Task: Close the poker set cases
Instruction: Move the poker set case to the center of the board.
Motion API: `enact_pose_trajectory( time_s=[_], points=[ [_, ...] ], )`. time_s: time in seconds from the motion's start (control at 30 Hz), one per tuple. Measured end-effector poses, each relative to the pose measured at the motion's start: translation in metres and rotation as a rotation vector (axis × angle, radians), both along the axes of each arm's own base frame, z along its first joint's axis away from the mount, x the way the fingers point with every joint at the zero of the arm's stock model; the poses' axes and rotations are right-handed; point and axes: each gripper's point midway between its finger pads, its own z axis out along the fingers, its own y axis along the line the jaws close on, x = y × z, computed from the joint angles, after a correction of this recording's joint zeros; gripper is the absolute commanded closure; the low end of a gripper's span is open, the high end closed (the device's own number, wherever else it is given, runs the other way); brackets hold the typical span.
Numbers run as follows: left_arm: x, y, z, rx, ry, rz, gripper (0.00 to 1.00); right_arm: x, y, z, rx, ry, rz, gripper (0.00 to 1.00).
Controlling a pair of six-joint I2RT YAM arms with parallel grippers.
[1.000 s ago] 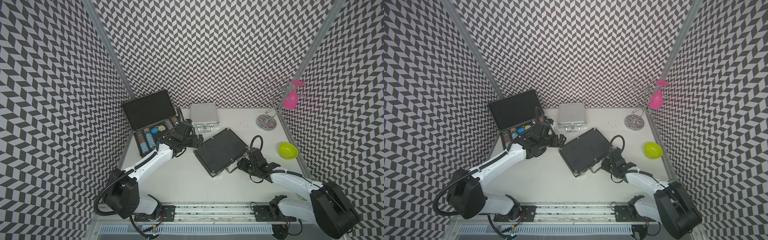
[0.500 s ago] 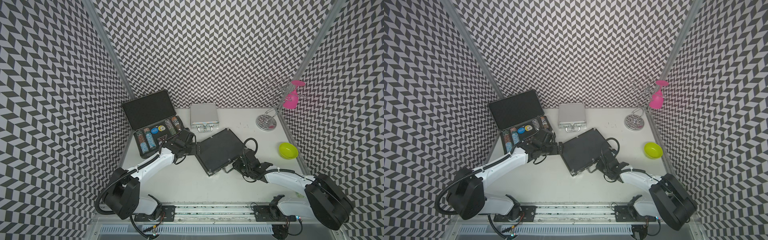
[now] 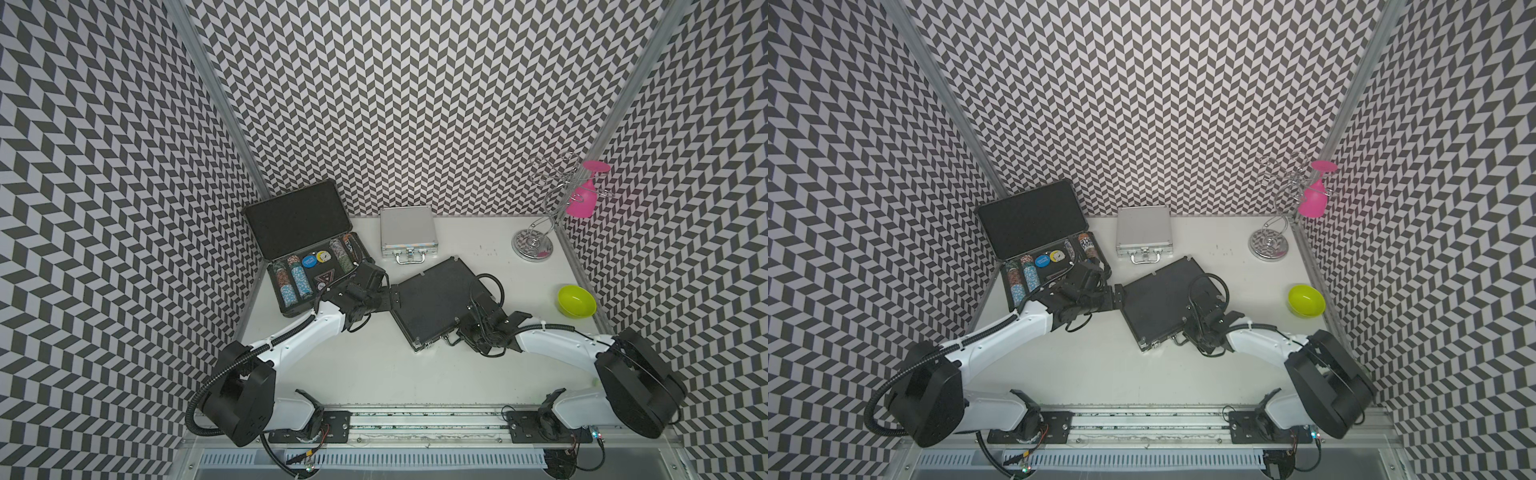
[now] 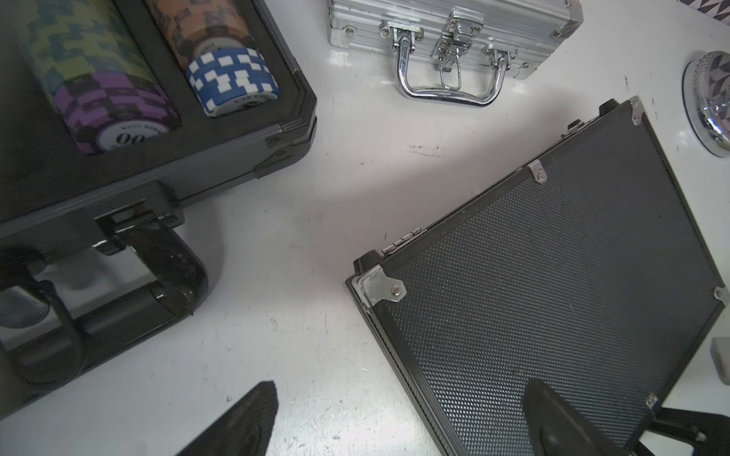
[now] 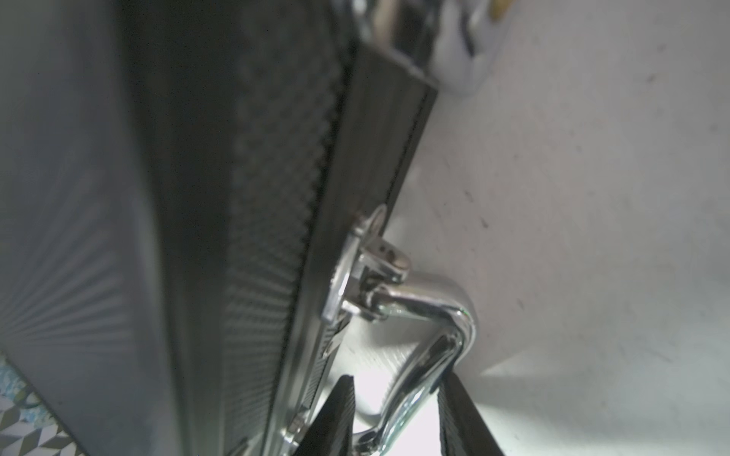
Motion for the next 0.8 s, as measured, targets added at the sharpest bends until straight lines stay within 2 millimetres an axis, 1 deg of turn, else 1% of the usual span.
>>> enact_pose_trajectory(
  time_s=[0.17,0.27,0.53,0.57,0.6,0.7,0.8],
  points=[
    [0.006,0.011,0.018,-0.038,-0.045,0.032,0.01,0.0,0.002,-0.001,0.02,0.02,-0.038,0.67],
    [0.008,0.018,0.026,-0.06,-0.063,0.049,0.01,0.001,0.004,-0.001,0.024,0.035,-0.053,0.7],
    [0.011,0.03,0.034,-0.089,-0.084,0.071,0.01,0.003,0.012,-0.005,0.02,0.058,-0.052,0.82],
    [0.012,0.03,0.035,-0.09,-0.086,0.07,0.01,0.004,0.013,-0.005,0.024,0.057,-0.052,0.82],
    [0.012,0.029,0.035,-0.09,-0.088,0.067,0.01,0.004,0.013,-0.005,0.028,0.057,-0.053,0.8],
    [0.011,0.029,0.033,-0.091,-0.088,0.062,0.01,0.003,0.015,-0.008,0.044,0.051,-0.049,0.8],
    [0.009,0.029,0.029,-0.087,-0.08,0.056,0.01,0.003,0.016,-0.008,0.068,0.035,-0.05,0.87]
  ],
)
